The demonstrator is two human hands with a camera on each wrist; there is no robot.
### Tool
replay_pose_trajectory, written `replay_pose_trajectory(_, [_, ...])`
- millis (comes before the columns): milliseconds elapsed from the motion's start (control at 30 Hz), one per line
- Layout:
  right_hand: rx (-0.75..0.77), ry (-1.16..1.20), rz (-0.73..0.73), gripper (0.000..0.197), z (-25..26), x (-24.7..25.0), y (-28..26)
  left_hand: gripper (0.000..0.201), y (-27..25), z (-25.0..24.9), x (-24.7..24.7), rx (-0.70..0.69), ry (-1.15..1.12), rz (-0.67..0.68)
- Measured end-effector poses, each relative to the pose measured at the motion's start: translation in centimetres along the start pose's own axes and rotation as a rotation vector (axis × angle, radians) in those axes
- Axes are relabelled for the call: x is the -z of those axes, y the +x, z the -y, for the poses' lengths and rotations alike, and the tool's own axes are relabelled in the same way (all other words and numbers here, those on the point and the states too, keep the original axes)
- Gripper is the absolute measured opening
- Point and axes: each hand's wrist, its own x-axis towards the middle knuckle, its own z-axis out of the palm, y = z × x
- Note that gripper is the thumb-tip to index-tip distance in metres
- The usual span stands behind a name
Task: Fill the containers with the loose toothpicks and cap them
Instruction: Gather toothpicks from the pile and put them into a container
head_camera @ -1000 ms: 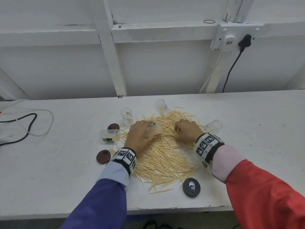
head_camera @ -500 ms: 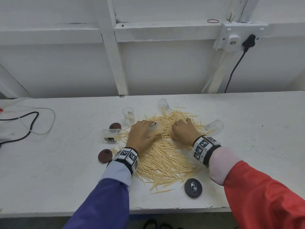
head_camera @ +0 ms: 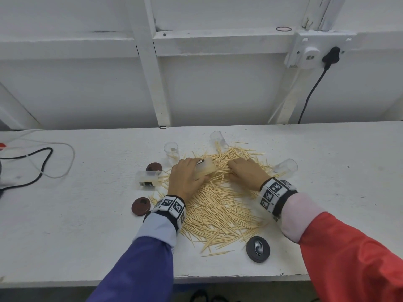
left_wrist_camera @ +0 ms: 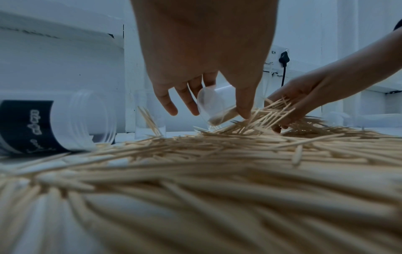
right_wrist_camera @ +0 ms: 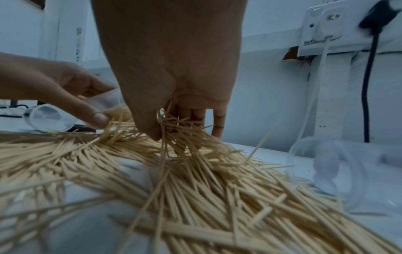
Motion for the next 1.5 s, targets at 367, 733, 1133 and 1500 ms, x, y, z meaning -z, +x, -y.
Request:
replay_pose_trajectory(367, [0.016, 0.176, 0.067, 0.017, -0.1, 0.4, -0.5, 0.059, 0.0, -0.2, 0.2, 0.011, 0.015, -0.003])
replay_pose_trajectory(733, [-0.059, 0.306, 0.069, 0.008, -0.8, 1.6, -0.1, 0.059, -0.1, -0.1, 0.3, 0.037, 0.040, -0.003])
replay_pose_trajectory(1133, [-0.006, 0.185, 0.109, 0.018, 0.0, 2.9, 0.1, 0.057, -0.1, -0.5, 0.4, -0.022, -0.022, 0.031])
replay_pose_trajectory(1500, [0.145, -0.130, 0.077, 0.014, 1.7, 3.5, 0.8, 0.057, -0.1, -0.3, -0.1, -0.108, -0.032, 0.075])
